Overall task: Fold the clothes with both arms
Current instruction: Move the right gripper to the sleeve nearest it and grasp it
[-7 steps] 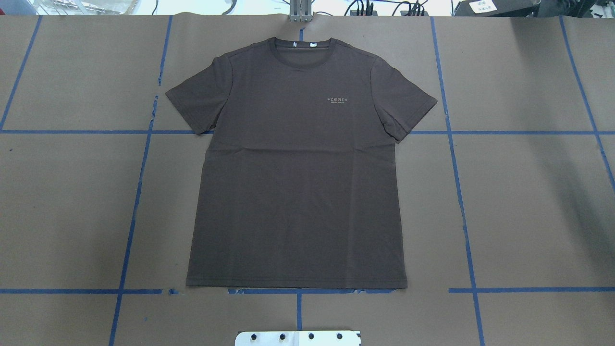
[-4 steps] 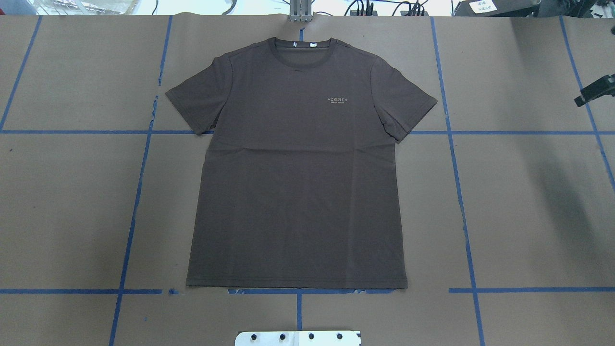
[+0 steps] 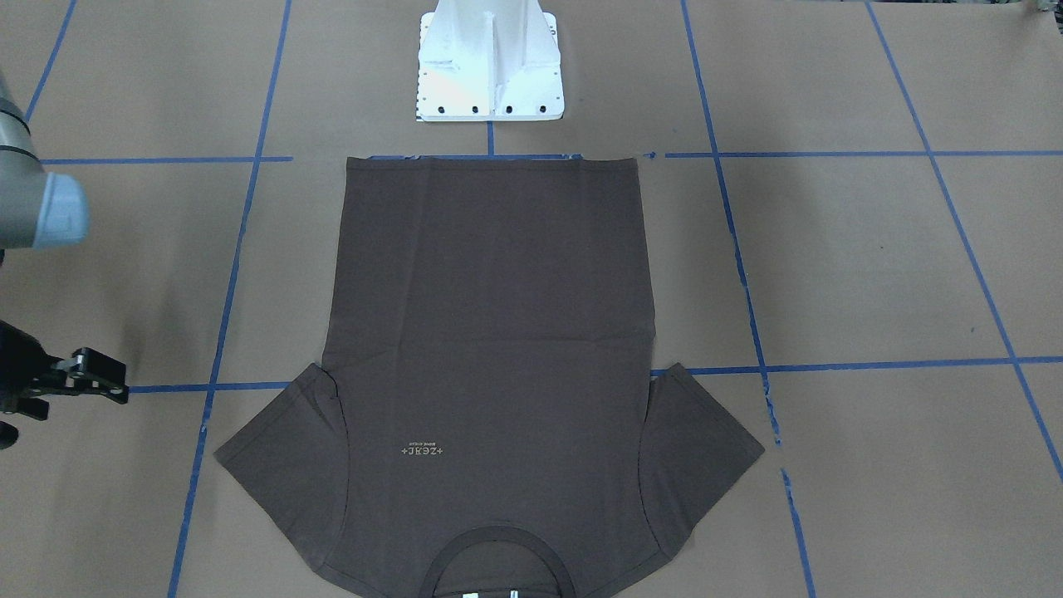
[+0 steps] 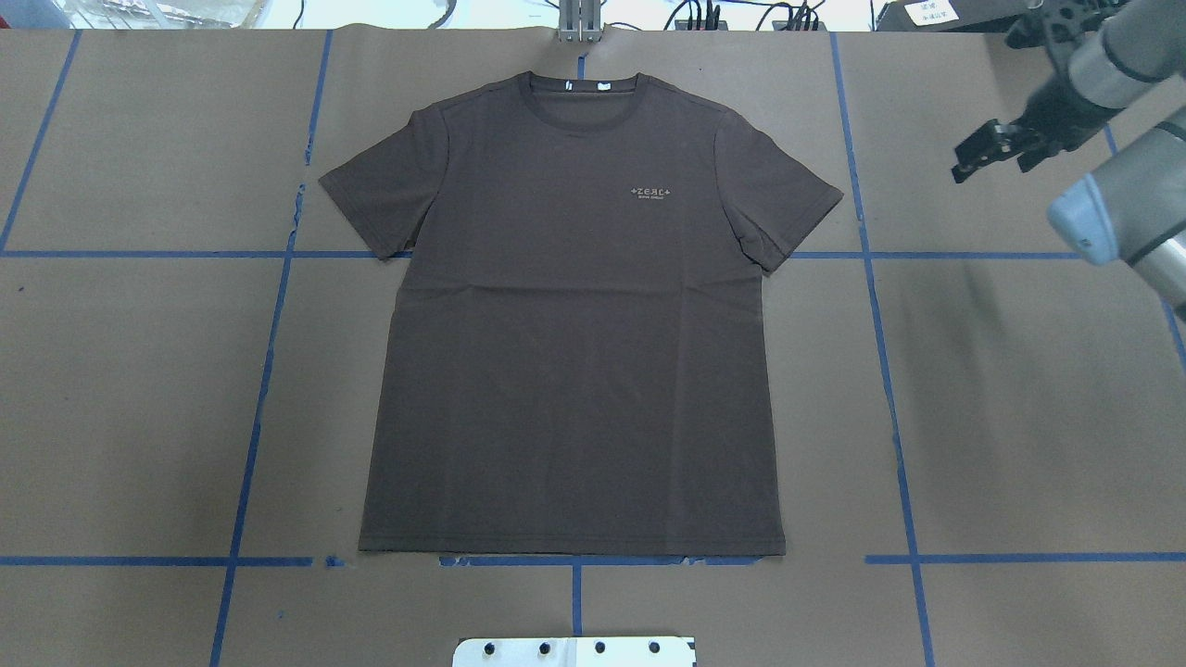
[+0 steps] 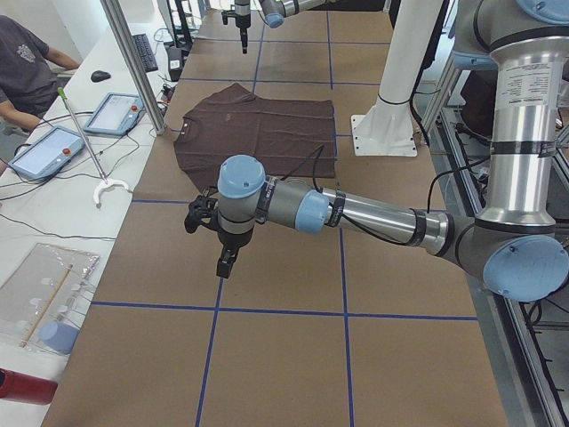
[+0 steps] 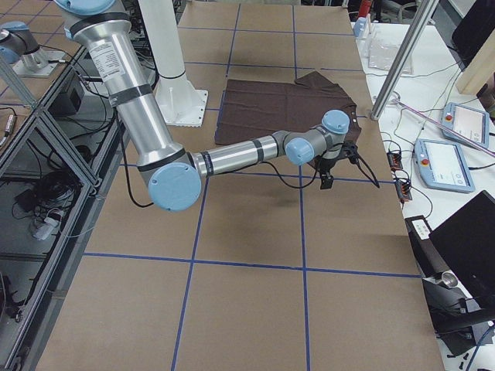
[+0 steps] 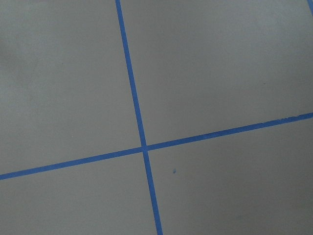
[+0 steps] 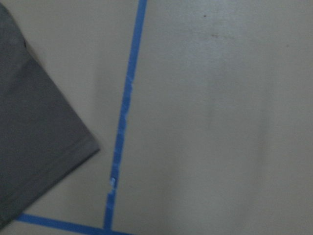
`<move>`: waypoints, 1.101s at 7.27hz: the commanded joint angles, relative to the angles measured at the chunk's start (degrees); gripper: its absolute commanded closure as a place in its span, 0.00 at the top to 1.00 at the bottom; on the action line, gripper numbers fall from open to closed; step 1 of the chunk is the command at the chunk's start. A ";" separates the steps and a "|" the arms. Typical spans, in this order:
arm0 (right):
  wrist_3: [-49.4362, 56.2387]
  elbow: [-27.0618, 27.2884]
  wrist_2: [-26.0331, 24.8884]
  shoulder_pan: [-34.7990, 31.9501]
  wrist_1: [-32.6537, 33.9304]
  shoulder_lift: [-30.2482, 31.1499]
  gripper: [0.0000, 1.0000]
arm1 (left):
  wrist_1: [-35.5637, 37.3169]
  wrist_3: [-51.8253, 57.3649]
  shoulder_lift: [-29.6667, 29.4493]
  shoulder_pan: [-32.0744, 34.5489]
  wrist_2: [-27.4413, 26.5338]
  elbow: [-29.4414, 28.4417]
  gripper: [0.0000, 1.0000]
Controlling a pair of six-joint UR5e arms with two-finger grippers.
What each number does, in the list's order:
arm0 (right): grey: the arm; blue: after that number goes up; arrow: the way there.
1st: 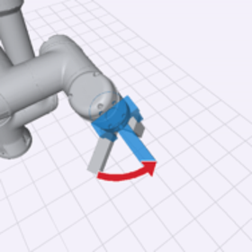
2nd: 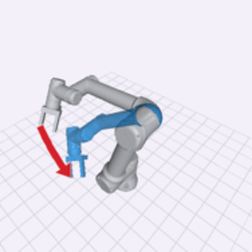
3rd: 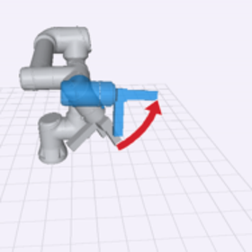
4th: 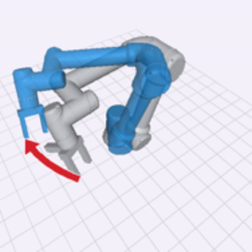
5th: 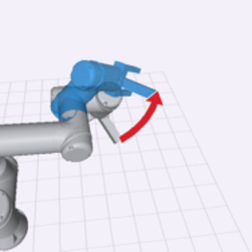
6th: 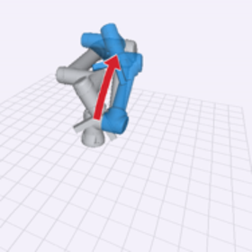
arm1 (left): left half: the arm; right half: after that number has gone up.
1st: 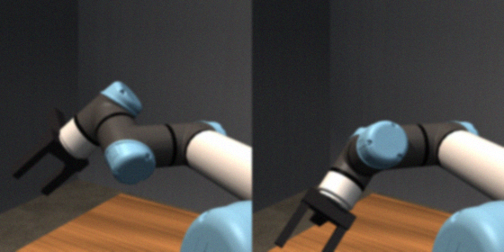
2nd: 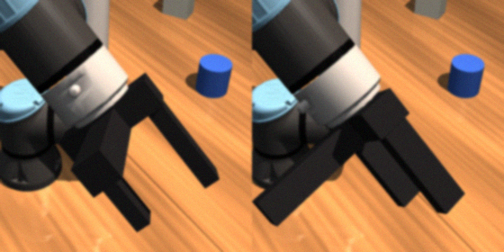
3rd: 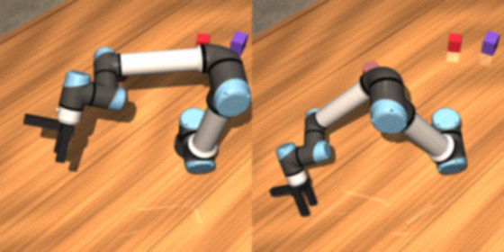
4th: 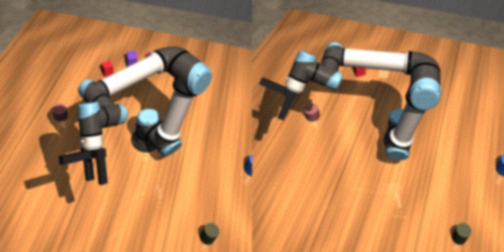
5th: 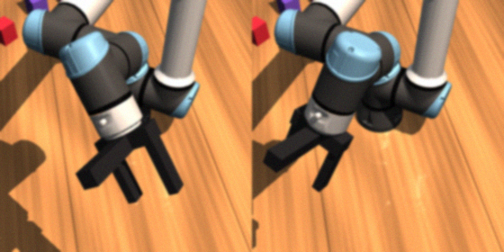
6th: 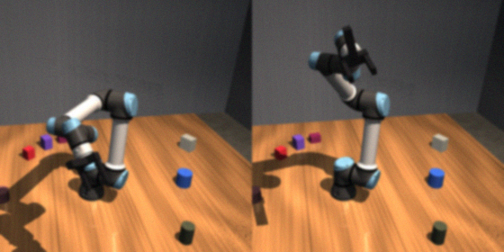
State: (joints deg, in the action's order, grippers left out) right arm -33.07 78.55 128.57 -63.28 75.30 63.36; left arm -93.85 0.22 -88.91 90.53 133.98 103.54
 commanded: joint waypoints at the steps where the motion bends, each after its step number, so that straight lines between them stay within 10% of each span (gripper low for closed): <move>1: -16.69 -8.19 -3.32 4.47 -5.55 -6.48 0.90 | -0.01 -0.04 0.05 0.00 0.05 0.34 1.00; 3: -30.79 -16.56 -4.11 6.40 -20.76 -6.67 0.89 | -0.01 -0.04 -0.04 0.00 -0.03 0.43 1.00; 6: -33.01 -17.46 -9.66 9.49 -20.10 -7.99 0.76 | -0.01 -0.04 0.05 0.00 0.05 0.52 1.00; 7: -33.46 -17.47 -9.74 9.40 -20.10 -7.99 0.49 | -0.01 -0.04 -0.04 0.00 0.05 0.52 1.00; 8: -34.77 -17.38 -9.66 9.49 -20.02 -8.33 0.00 | -0.01 -0.04 0.05 0.00 0.05 0.52 1.00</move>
State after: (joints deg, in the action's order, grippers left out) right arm -66.53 61.17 119.08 -53.93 55.21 55.34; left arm -93.87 0.19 -88.90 90.53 134.03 104.04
